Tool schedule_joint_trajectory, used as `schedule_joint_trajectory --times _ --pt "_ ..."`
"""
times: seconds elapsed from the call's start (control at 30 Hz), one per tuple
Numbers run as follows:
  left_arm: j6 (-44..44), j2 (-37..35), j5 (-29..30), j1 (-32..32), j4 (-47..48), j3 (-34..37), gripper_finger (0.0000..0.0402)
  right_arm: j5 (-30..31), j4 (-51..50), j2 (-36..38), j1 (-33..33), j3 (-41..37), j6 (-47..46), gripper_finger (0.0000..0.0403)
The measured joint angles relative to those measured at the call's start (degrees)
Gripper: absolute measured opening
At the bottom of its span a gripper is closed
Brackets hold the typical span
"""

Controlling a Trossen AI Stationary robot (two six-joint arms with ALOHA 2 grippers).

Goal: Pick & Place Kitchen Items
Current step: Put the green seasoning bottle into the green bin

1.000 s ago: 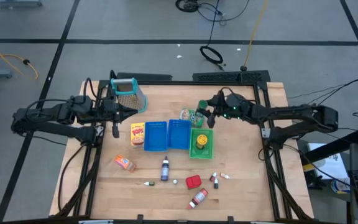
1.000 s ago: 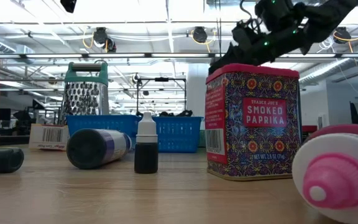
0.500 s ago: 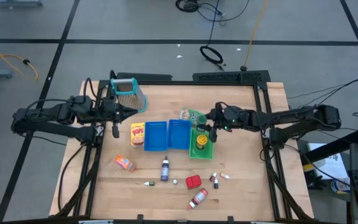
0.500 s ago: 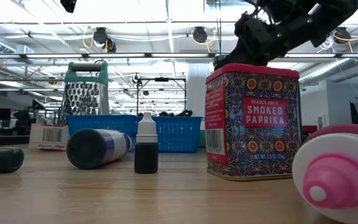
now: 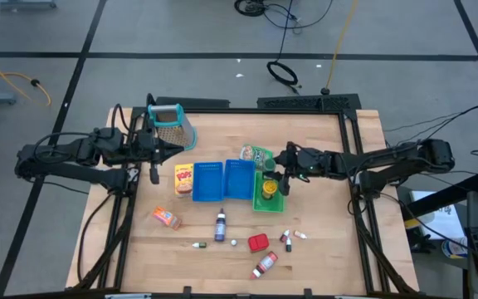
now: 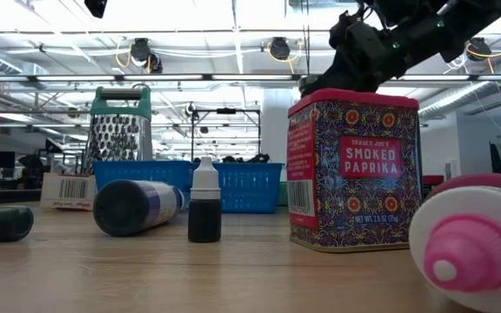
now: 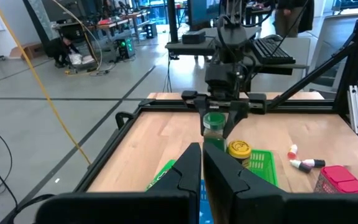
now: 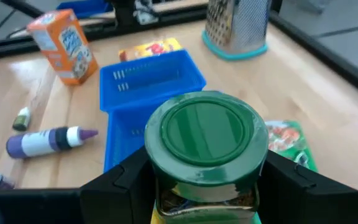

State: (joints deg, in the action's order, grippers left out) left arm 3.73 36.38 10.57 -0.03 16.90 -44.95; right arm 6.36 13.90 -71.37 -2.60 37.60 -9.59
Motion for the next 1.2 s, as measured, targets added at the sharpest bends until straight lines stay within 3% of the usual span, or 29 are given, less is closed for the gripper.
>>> schedule_joint_trajectory --times 0.87,1.2 --pt "-0.5 0.0 0.0 0.0 0.0 0.0 0.0021 -0.4 3.8 -8.3 -0.4 0.0 -0.1 0.0198" --pt "-0.6 0.0 0.0 0.0 0.0 0.0 0.0021 -0.6 3.5 -8.2 -0.4 -0.4 0.8 0.0231"
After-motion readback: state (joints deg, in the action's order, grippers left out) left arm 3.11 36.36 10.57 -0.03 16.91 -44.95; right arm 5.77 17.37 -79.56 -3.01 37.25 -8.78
